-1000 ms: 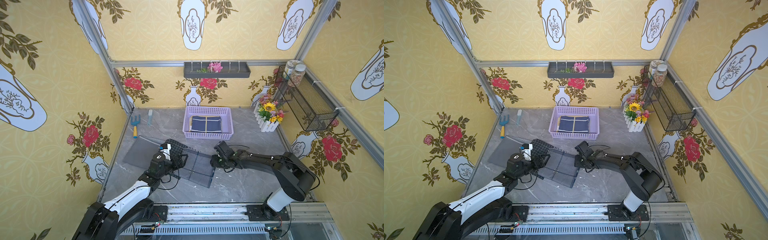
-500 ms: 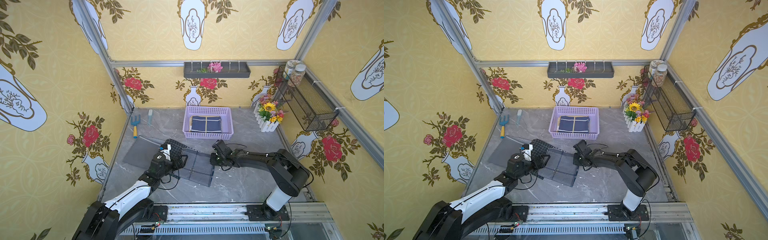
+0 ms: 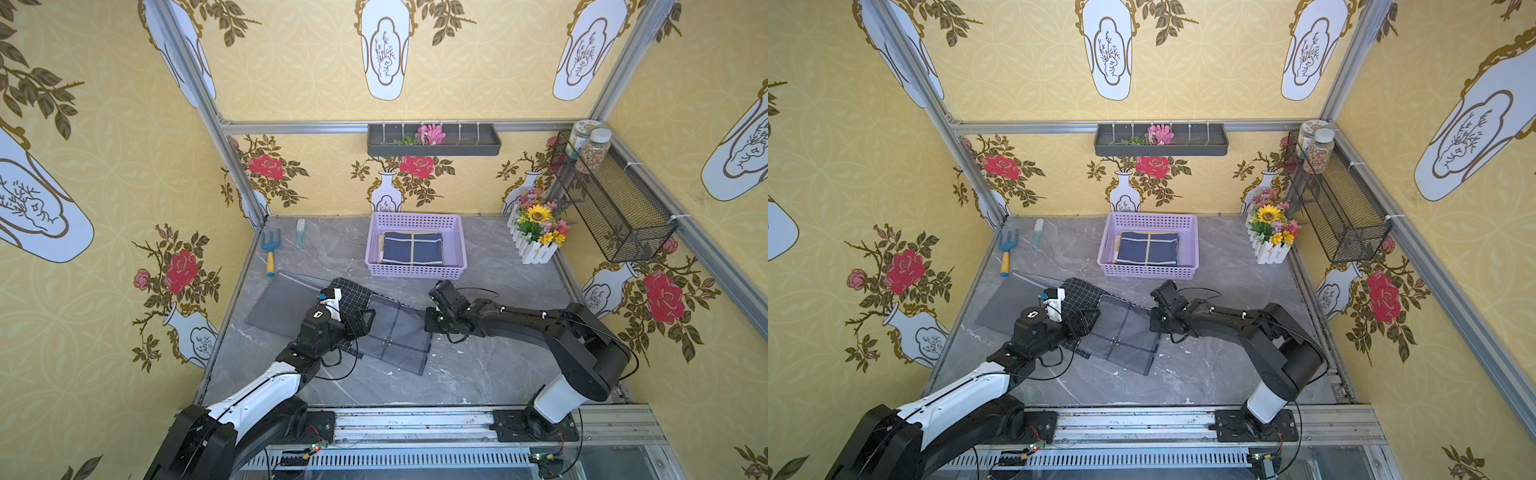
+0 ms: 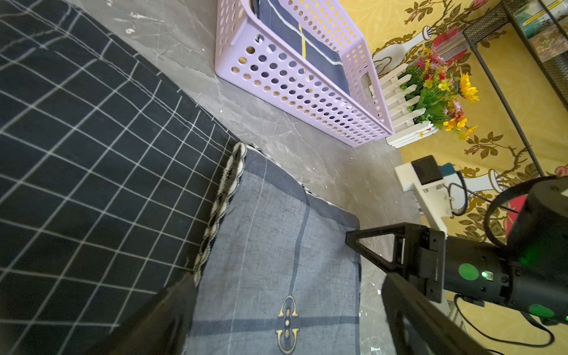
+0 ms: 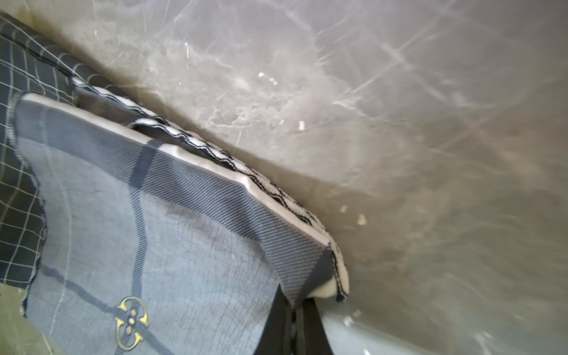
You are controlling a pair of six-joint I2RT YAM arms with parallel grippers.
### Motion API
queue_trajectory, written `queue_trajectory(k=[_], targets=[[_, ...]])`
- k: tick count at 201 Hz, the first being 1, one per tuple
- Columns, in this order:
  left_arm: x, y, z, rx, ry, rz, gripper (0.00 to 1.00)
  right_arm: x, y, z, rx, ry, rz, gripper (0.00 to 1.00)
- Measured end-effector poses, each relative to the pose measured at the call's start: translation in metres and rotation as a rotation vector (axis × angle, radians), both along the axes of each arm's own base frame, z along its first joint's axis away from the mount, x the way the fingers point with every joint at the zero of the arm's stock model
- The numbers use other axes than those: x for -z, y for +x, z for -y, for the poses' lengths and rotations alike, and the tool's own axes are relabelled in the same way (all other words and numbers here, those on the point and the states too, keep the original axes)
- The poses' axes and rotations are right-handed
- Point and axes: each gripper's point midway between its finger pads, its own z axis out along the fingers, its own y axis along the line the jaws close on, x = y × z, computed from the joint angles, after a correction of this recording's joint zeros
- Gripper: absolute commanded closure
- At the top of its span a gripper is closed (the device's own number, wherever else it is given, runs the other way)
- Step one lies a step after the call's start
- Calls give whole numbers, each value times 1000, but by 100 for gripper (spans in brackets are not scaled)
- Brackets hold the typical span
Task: Put the folded pillowcase in the basket
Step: Move the pillowcase to the center of the board, then pick up the pillowcase from the center of the board.
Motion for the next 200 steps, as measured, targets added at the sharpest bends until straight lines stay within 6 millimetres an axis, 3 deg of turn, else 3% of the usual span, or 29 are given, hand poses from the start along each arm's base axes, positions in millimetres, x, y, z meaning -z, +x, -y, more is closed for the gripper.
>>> queue_trajectory(k=[38, 88, 157, 200], targets=[[2, 2, 3, 11, 21, -18, 0, -10, 2, 30, -15, -33, 37, 97], [11, -1, 31, 98, 63, -60, 1, -7, -1, 73, -20, -108, 24, 97], [34, 9, 69, 177, 111, -128, 13, -7, -3, 83, -58, -126, 23, 97], [49, 14, 93, 223, 134, -159, 27, -6, -3, 88, -49, -134, 13, 97]])
